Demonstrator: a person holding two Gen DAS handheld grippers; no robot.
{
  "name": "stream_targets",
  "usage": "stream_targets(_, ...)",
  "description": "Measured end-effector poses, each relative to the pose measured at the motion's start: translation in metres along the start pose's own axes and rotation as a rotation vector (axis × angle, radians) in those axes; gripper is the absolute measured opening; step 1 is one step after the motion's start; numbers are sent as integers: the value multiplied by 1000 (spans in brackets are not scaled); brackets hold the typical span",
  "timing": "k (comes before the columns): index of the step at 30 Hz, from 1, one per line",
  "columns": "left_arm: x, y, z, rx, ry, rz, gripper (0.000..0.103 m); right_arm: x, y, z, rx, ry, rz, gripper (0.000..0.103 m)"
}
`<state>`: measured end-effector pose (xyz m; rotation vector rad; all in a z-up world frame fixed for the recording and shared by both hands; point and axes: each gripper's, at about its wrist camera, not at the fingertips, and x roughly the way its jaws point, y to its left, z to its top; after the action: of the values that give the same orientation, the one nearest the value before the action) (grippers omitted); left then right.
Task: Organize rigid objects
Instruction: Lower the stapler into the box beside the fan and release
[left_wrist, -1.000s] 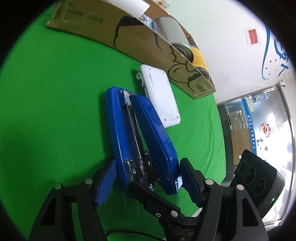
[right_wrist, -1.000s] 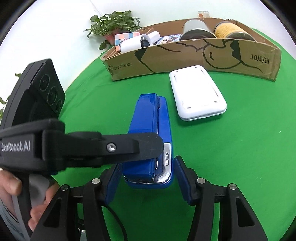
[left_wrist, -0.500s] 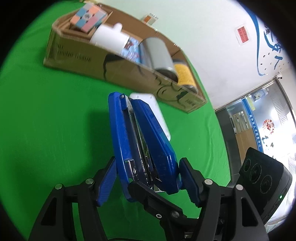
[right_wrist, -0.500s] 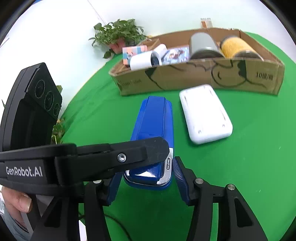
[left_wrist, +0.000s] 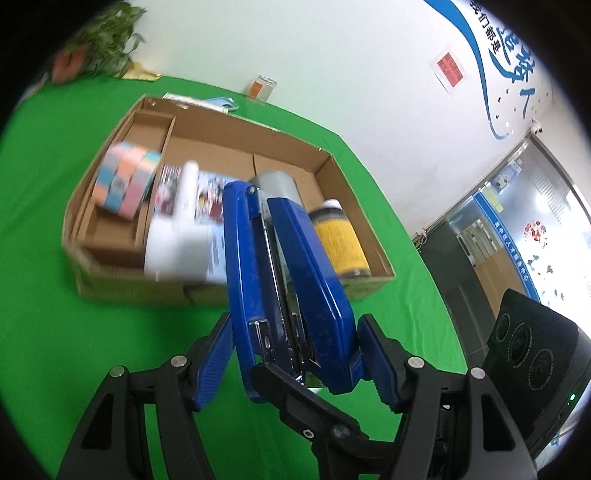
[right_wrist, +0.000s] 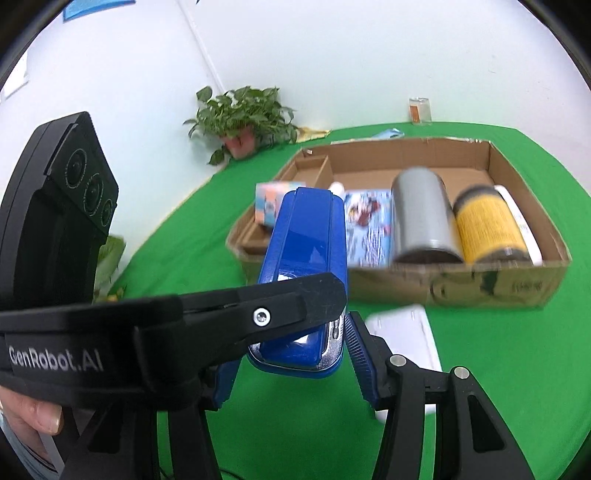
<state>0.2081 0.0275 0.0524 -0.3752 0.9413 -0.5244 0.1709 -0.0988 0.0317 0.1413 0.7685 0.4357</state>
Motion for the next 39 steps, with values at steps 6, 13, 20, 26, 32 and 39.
stream_targets(6, 25, 7, 46, 34, 43, 4, 64, 36, -16, 46, 59, 17, -16, 51)
stream_targets(13, 63, 26, 71, 3, 122, 11, 64, 83, -43, 83, 108, 61, -39, 51)
stream_targets(20, 89, 33, 70, -19, 189, 1, 65, 110, -59, 84, 150, 104, -36, 41)
stream_targets(26, 94, 29, 74, -13, 197, 19, 65, 112, -64, 82, 147, 98, -22, 41)
stream_targets(32, 98, 38, 81, -37, 213, 17, 65, 109, -63, 80, 158, 98, -13, 41)
stream_targets(39, 107, 31, 89, 22, 196, 100, 68, 117, -73, 84, 211, 118, -10, 43)
